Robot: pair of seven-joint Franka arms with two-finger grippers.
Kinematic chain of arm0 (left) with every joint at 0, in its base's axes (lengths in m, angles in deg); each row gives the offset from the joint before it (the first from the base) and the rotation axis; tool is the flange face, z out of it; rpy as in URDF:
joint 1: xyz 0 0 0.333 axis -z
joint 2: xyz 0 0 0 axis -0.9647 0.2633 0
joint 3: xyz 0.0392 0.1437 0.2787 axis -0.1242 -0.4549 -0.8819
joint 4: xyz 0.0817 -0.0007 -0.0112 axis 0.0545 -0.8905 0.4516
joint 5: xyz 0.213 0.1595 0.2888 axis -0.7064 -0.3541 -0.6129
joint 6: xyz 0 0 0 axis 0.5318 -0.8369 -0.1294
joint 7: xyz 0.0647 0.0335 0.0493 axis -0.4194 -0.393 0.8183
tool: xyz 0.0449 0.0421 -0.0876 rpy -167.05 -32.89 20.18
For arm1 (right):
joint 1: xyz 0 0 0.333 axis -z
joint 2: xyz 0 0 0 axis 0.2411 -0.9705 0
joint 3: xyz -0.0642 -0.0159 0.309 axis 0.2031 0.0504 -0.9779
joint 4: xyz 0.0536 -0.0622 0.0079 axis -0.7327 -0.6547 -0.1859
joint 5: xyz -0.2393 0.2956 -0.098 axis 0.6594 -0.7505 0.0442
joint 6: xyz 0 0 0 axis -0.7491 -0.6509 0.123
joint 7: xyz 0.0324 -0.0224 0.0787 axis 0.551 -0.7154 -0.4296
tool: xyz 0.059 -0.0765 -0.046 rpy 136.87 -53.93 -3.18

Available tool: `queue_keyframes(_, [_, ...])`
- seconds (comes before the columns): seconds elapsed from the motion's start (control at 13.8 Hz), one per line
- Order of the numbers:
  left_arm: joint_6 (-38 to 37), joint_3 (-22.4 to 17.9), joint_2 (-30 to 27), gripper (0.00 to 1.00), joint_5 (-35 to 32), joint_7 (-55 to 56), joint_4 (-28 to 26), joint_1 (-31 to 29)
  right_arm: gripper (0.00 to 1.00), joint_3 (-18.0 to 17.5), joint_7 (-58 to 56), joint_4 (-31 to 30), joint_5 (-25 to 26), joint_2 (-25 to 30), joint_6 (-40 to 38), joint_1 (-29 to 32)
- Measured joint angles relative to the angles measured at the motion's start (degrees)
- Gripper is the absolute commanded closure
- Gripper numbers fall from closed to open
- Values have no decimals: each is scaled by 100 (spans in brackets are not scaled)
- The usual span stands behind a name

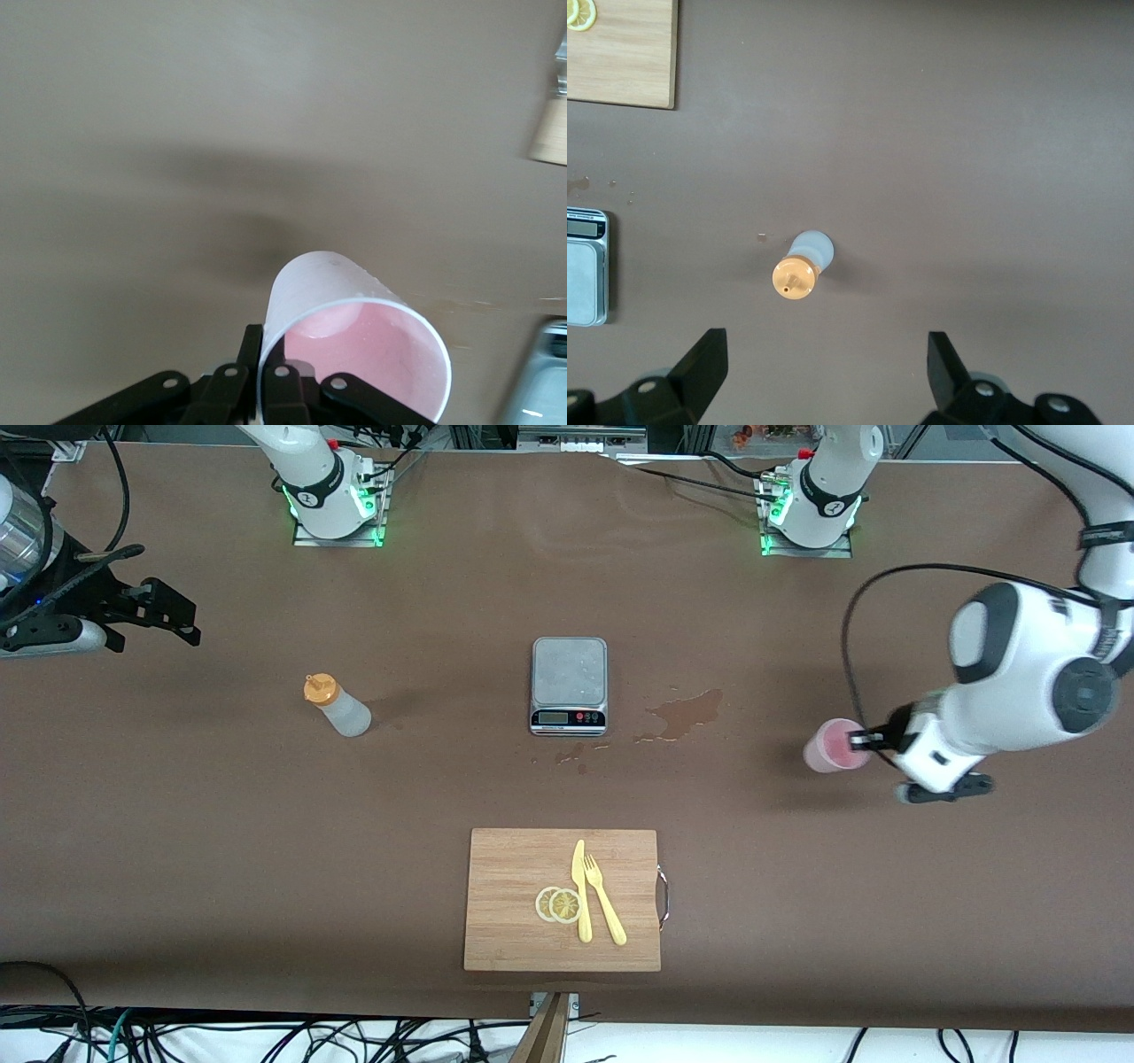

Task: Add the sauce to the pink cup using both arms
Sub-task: 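Carry the pink cup with the left gripper onto the scale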

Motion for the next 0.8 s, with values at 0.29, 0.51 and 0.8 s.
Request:
queue_keyframes(0.29, [28,1229,29,100,62,1502,-71,127,0,70,0,63,0,1,-4,13])
queue_keyframes(0.51, [663,1497,243,100,124,2444,-273,849,0,119,-7,93,0,4,-150,19])
queue_keyframes(0.8, [1533,1492,842,100,-118,3577,-389,2044,0,106,-101,96,0,-5,-348,4])
